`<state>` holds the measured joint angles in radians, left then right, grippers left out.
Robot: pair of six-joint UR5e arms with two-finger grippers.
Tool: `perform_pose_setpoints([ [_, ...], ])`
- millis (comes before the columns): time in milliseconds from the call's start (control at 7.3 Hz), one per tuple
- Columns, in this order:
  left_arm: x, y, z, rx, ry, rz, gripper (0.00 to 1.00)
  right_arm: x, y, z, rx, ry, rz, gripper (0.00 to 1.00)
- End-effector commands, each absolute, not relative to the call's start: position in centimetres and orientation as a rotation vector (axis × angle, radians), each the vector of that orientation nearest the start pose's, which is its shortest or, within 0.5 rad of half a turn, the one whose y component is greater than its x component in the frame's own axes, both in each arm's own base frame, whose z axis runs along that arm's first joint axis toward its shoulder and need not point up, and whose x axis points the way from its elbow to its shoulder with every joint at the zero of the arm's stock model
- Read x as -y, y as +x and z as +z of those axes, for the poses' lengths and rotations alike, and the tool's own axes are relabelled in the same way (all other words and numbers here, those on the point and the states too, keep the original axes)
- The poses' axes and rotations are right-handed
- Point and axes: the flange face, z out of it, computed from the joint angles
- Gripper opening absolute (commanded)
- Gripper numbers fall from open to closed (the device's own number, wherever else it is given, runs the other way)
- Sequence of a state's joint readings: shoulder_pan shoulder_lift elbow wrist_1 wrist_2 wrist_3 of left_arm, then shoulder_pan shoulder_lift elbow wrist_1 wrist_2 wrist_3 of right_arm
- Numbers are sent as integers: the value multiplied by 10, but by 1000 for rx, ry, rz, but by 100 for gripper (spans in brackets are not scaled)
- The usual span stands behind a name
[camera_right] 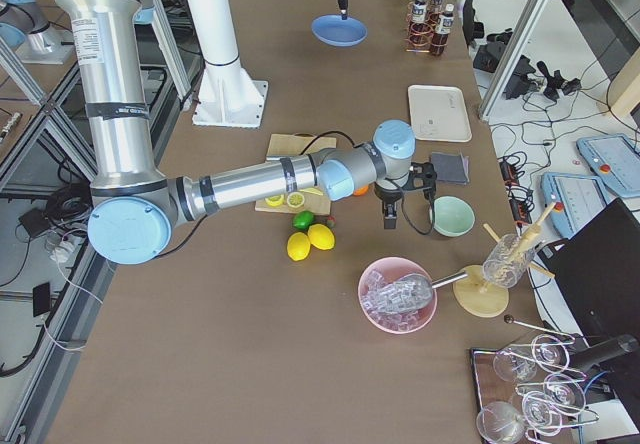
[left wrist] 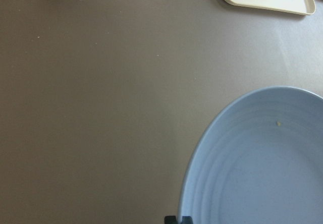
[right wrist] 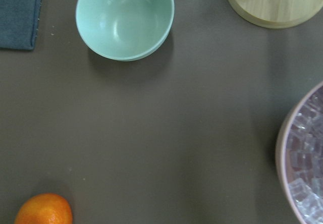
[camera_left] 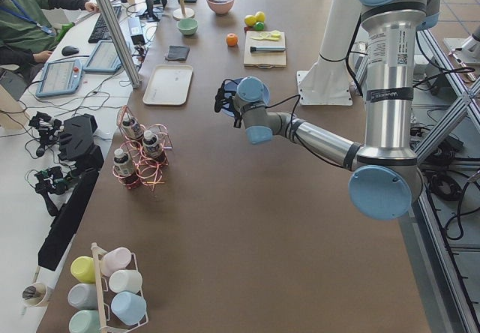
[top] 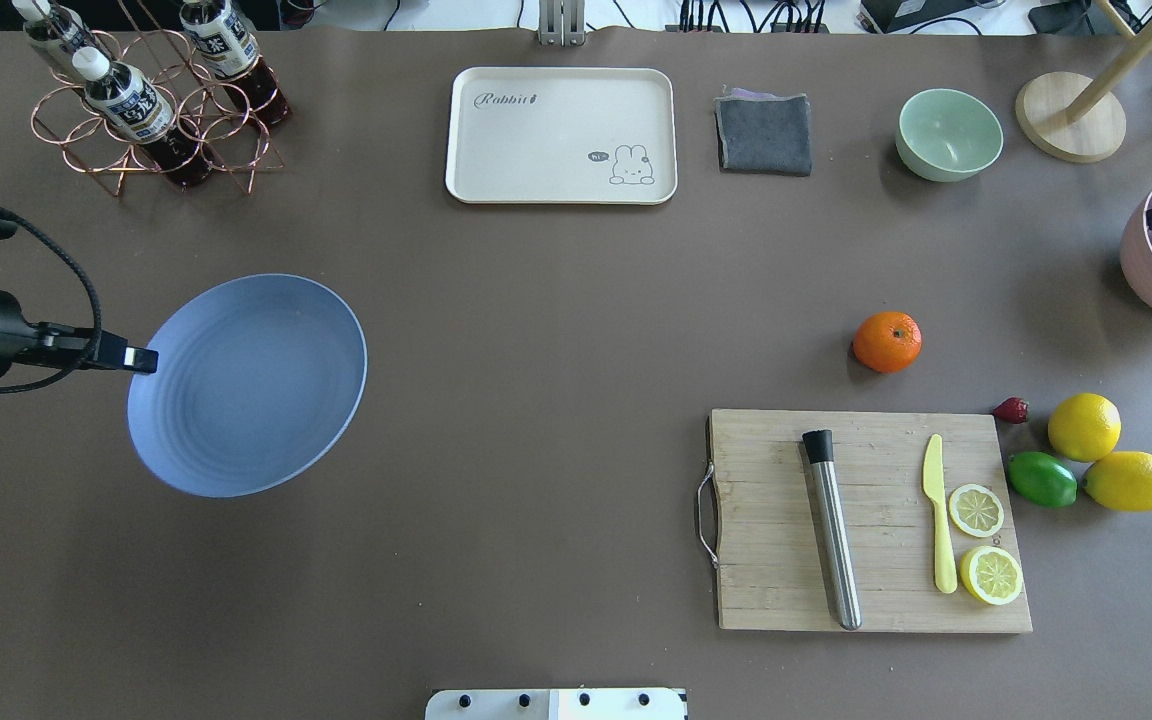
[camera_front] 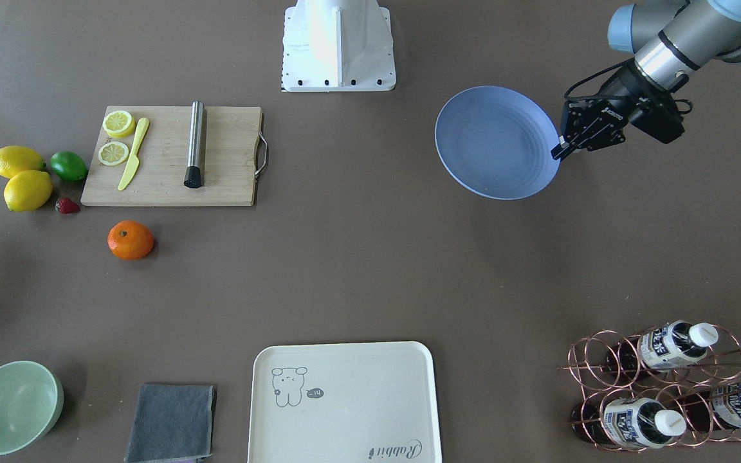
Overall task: Pick orange to plate
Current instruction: 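Move the left gripper toward the blue plate while the right gripper moves toward the orange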
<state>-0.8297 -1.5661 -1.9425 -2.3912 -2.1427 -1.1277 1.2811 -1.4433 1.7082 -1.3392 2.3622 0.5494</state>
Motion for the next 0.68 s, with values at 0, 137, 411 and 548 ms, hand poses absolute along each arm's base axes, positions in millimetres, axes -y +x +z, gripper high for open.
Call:
perform_pose_setpoints([
  [0,414,306,325,-1127,287,-44,0,559,-158,452,923,84,63,100],
  [137,408,337,310,-1111,285,-64,0,561,-184,433,915,85,81,100],
  [411,376,439,246,-1077,275,-137,0,557,-231,410,907,76,89,100],
  [548,347,479,231,-1081,256,-159,0,555,-254,396,909,69,106,100],
])
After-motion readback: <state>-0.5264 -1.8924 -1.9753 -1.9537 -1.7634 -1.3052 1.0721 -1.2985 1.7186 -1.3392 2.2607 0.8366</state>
